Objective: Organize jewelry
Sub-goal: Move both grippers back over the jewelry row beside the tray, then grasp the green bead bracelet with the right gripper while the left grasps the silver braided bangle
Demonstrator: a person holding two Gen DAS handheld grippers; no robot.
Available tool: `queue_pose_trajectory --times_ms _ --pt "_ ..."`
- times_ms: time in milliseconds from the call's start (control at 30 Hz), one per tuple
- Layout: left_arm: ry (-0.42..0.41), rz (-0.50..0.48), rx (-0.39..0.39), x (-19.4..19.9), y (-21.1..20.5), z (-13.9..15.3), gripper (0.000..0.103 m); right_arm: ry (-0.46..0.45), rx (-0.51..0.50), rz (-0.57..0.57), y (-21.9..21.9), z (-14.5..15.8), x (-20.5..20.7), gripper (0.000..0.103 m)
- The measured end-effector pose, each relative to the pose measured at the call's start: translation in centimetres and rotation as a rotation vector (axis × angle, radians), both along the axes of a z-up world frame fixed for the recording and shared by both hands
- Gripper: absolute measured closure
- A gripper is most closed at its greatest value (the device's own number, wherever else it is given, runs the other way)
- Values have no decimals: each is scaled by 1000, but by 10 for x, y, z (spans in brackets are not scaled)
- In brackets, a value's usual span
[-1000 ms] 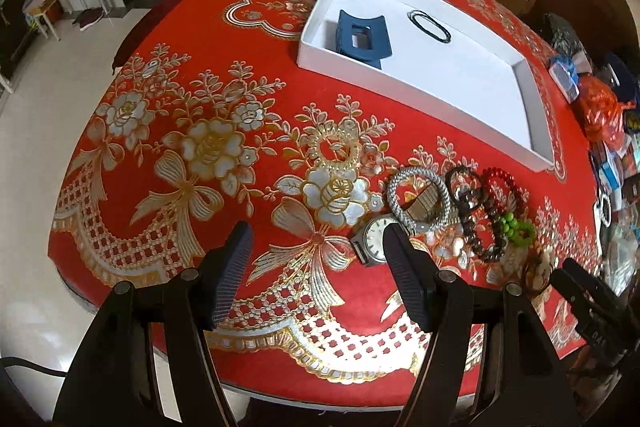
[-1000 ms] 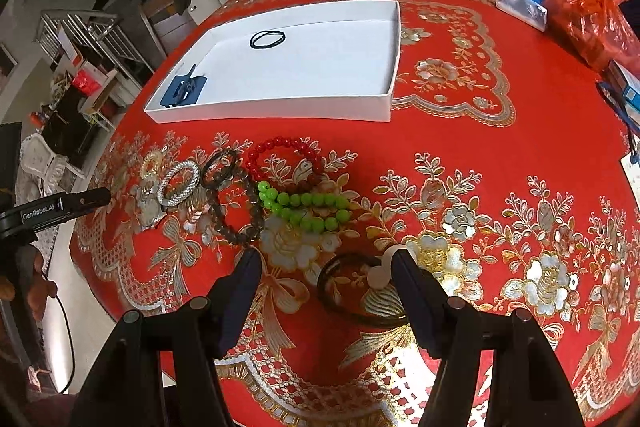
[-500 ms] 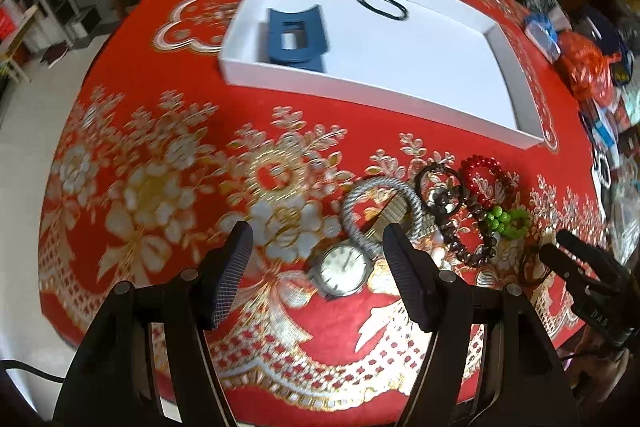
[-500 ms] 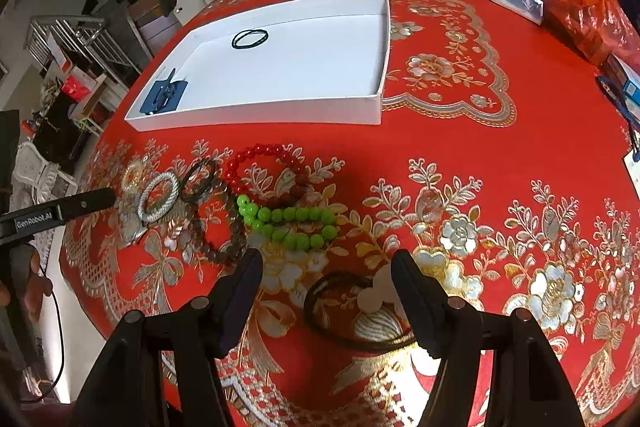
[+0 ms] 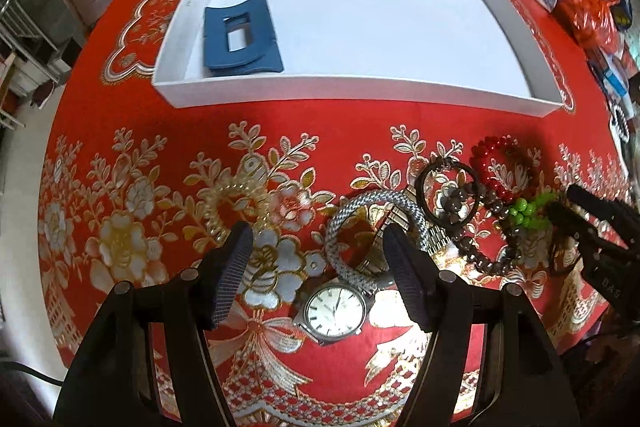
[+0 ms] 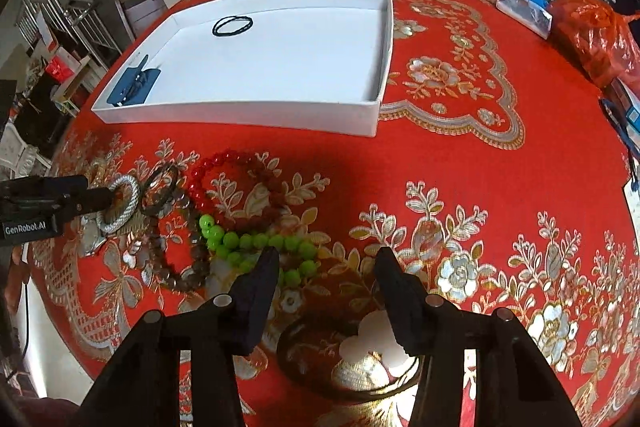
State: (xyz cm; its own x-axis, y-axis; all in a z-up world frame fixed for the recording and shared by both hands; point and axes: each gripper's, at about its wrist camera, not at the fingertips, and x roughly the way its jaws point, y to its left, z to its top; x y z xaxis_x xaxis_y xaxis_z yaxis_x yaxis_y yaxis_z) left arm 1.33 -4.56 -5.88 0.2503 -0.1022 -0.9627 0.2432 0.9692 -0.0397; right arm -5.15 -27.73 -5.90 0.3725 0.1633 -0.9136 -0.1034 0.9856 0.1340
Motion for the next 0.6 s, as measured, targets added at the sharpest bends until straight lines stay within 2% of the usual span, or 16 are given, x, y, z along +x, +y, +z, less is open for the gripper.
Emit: queue_pose_trajectory --times_ms 167,200,233,267,300,333,367,467,533,600 --pt "-15 -38 38 4 -12 -5 36 3 -28 33 6 -3 3 60" --pt "-14 -43 44 4 -14 -7 38 -3 -46 38 8 -3 3 67" --pt "-16 -48 50 5 -16 -9 40 -8 -65 42 9 -3 4 77" --pt "-25 -49 61 8 -21 -9 50 -12 -82 46 10 -3 4 84" --pt "-34 -51 63 8 -23 -10 64 -16 -83 50 10 -3 5 95" --pt "-33 -50 43 9 -22 -10 73 -17 -84 50 9 -3 5 94" --pt "-33 -41 37 10 -23 -9 88 -19 -79 51 8 -3 5 94" --pt "-7 -19 -2 20 -17 -6 89 -29 -40 36 1 3 4 94" --pt "1 2 -44 23 -8 0 97 -47 7 15 -6 14 3 94" --pt "-10 10 -61 24 -4 7 97 -73 38 11 -9 28 4 94"
